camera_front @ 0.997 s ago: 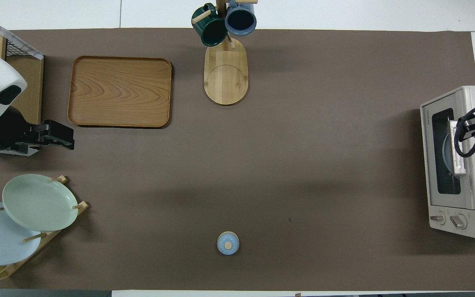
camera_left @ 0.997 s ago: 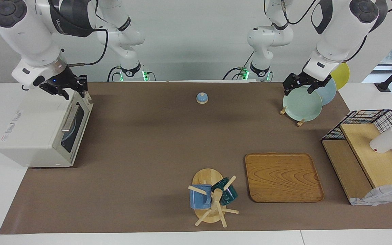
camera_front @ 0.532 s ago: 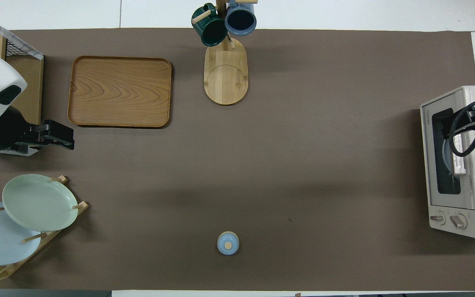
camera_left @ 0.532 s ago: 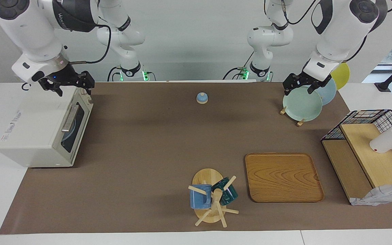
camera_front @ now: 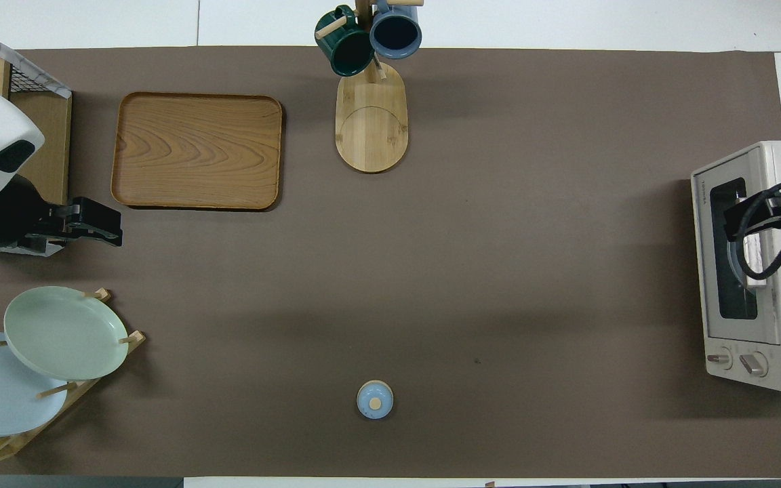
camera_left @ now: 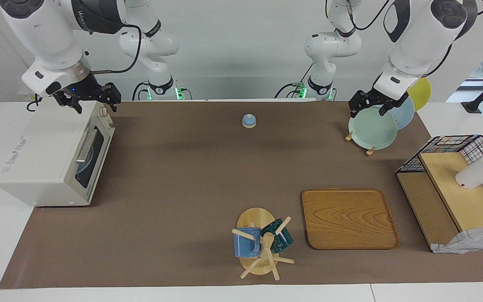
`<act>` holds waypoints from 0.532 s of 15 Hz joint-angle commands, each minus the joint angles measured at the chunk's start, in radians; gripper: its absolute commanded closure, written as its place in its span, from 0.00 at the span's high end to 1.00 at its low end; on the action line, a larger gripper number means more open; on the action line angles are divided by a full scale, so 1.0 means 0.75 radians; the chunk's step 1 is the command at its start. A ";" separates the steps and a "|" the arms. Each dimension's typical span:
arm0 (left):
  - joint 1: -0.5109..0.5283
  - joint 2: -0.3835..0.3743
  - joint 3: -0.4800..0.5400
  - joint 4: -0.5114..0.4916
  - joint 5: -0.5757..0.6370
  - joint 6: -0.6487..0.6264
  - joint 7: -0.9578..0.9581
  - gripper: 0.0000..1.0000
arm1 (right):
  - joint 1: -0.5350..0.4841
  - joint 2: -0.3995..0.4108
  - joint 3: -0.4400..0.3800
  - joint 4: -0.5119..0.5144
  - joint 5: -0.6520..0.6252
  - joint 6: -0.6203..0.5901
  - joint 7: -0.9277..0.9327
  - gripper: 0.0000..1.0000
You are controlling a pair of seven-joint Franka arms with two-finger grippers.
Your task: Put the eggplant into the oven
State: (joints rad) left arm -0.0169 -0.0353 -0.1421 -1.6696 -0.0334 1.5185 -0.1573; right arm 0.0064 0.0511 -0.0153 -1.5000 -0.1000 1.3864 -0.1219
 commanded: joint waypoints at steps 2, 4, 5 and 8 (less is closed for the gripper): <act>0.027 -0.016 -0.015 -0.016 -0.009 0.012 0.007 1.00 | -0.002 -0.054 0.002 -0.066 0.039 0.029 0.021 1.00; 0.027 -0.018 -0.015 -0.016 -0.009 0.012 0.007 1.00 | -0.002 -0.068 -0.002 -0.088 0.041 0.029 0.019 1.00; 0.027 -0.018 -0.017 -0.016 -0.011 0.012 0.007 1.00 | 0.000 -0.094 -0.004 -0.123 0.041 0.039 0.021 1.00; 0.027 -0.018 -0.015 -0.016 -0.009 0.012 0.007 1.00 | -0.004 -0.105 -0.004 -0.141 0.047 0.047 0.021 1.00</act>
State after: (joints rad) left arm -0.0169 -0.0353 -0.1421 -1.6696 -0.0334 1.5185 -0.1573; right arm 0.0074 0.0102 -0.0145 -1.5537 -0.0981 1.3882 -0.1218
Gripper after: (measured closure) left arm 0.000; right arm 0.000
